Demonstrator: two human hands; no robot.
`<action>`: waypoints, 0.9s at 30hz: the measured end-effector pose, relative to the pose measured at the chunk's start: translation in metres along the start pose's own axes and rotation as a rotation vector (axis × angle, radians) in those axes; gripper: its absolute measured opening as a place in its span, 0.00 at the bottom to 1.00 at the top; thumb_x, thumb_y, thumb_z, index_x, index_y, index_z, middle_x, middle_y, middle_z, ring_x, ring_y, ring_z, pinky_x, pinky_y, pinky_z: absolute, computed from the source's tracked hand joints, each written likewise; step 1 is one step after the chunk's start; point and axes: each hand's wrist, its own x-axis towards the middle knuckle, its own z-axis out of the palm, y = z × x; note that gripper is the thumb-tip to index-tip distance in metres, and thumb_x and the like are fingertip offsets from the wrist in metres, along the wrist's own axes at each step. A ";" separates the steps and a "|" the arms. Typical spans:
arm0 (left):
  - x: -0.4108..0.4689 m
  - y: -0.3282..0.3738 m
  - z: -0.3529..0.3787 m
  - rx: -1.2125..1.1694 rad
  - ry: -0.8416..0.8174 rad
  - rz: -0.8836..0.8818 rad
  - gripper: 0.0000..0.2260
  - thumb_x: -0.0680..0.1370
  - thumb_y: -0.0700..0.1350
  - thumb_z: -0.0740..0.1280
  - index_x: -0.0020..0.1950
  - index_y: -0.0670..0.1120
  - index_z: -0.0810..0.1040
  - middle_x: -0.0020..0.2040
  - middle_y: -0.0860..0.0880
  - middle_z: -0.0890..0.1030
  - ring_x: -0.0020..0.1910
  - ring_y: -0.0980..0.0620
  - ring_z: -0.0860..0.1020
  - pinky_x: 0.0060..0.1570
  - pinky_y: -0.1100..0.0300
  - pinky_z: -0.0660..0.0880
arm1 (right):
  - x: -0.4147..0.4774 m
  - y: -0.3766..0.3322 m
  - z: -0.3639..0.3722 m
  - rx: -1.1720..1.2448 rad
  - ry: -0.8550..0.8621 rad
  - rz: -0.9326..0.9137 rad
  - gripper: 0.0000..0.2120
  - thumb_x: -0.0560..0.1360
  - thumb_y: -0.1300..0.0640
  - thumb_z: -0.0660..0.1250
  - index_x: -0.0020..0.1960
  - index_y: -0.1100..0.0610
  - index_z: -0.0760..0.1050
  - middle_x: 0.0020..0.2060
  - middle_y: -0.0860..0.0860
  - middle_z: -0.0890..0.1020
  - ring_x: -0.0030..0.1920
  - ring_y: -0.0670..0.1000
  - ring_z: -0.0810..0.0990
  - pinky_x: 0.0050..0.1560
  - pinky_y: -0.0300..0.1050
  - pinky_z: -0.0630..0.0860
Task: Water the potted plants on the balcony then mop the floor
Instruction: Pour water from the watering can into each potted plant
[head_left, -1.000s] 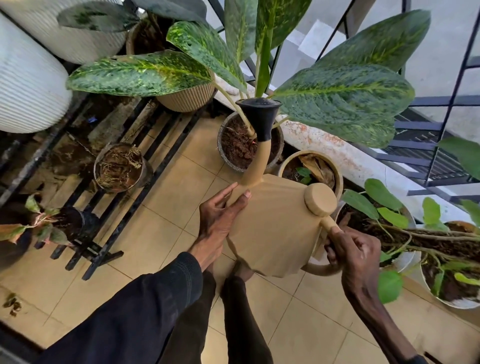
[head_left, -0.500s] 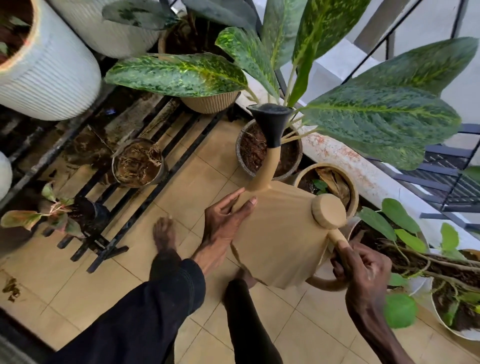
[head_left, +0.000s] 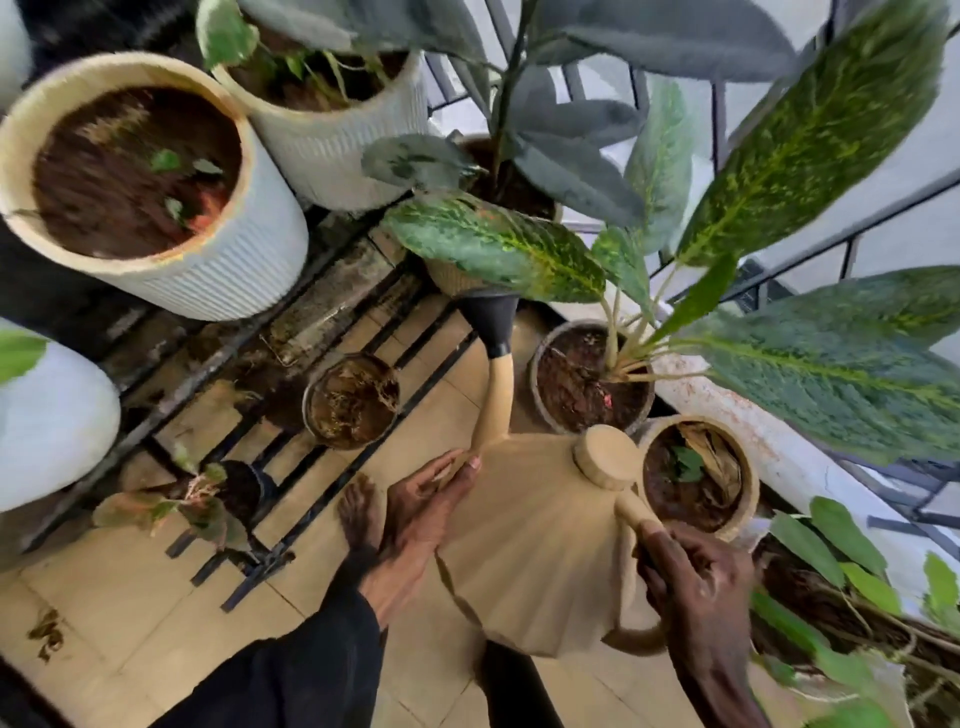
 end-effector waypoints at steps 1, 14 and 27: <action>0.005 0.008 -0.011 0.006 -0.022 -0.027 0.21 0.72 0.57 0.78 0.62 0.50 0.85 0.41 0.67 0.86 0.47 0.70 0.82 0.48 0.78 0.75 | 0.002 -0.009 0.009 -0.001 -0.012 0.019 0.20 0.73 0.42 0.68 0.33 0.56 0.79 0.26 0.60 0.77 0.27 0.53 0.73 0.33 0.55 0.71; 0.062 0.122 -0.065 0.045 -0.124 -0.167 0.15 0.72 0.60 0.77 0.53 0.53 0.88 0.47 0.52 0.89 0.50 0.52 0.85 0.53 0.59 0.81 | 0.059 -0.122 0.064 0.017 0.010 0.155 0.20 0.81 0.54 0.73 0.32 0.60 0.84 0.21 0.51 0.76 0.21 0.48 0.69 0.24 0.42 0.67; 0.079 0.167 -0.026 -0.089 -0.153 -0.347 0.24 0.67 0.65 0.78 0.53 0.49 0.82 0.50 0.45 0.87 0.50 0.47 0.84 0.58 0.49 0.80 | 0.127 -0.221 0.041 -0.142 -0.144 0.091 0.15 0.74 0.35 0.75 0.39 0.44 0.88 0.23 0.51 0.80 0.18 0.46 0.71 0.28 0.44 0.73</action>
